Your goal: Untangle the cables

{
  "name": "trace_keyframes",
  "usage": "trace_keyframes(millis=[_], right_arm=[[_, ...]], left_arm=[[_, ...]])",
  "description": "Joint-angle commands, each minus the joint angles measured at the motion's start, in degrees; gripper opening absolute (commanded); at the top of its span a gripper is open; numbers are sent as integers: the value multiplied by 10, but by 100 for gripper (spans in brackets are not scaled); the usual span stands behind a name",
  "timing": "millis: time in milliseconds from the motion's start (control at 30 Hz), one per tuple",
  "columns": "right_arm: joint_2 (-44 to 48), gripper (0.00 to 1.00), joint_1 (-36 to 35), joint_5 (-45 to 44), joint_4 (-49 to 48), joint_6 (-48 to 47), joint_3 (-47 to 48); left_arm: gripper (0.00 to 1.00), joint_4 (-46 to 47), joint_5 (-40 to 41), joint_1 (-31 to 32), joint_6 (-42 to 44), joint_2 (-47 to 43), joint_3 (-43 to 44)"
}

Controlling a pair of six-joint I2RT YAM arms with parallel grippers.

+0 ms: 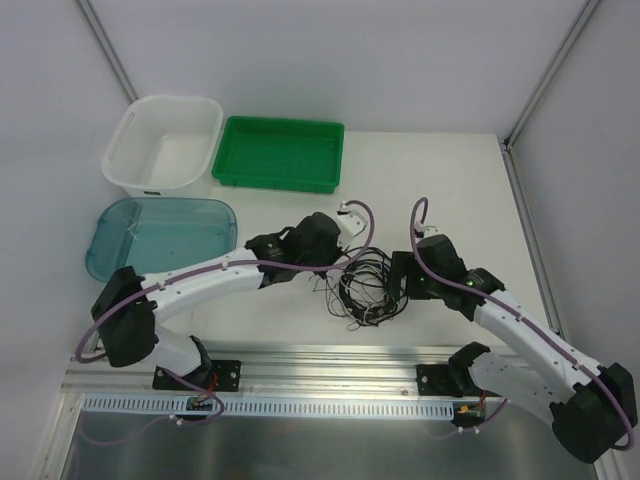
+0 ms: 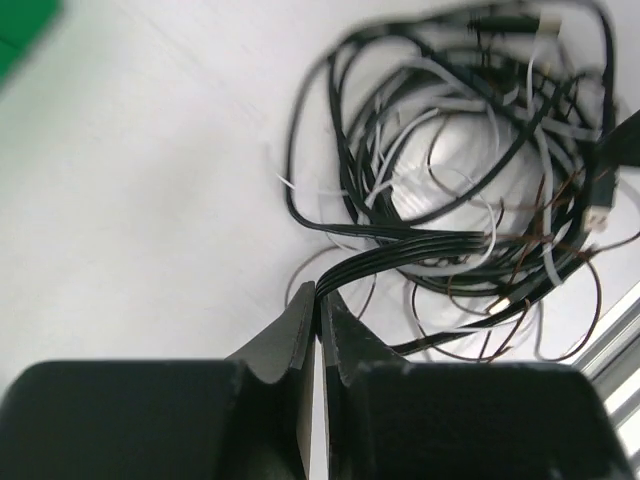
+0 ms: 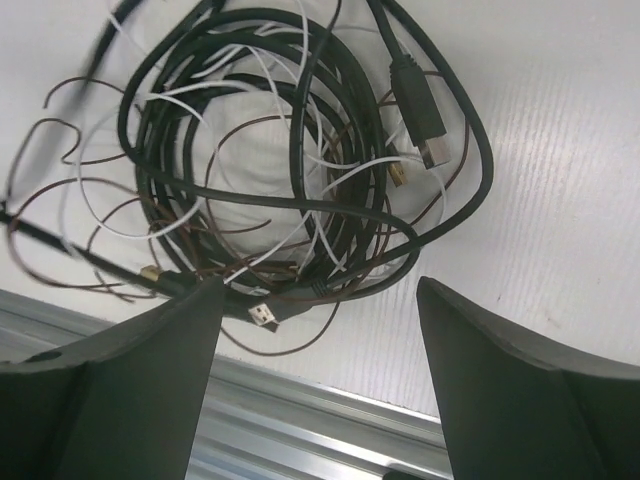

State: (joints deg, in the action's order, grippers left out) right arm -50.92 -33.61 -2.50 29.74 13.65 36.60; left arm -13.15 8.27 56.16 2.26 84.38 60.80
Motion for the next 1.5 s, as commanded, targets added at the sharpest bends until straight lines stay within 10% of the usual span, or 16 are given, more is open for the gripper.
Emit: trace_keyframes(millis=[0,267,533,933,1133,1467], right_arm=[[-42,82,-6,-28,-53,48,-14],[-166,65,-8,-66,-105,88,-17],[-189,1,5,-157,-37,109,-3],[-75,6,138,-224,119,14,105],[-57,67,100,-133,90,-51,132],[-138,71,2,118,-66,-215,160]], left_arm=[[0,-31,88,-2,-58,-76,49],[0,-100,162,-18,-133,-178,114],[0,-187,168,-61,-128,-225,235],[0,-251,203,-128,-142,-262,250],[0,-262,173,-129,-148,-263,227],[0,-271,121,-129,-178,-292,203]])
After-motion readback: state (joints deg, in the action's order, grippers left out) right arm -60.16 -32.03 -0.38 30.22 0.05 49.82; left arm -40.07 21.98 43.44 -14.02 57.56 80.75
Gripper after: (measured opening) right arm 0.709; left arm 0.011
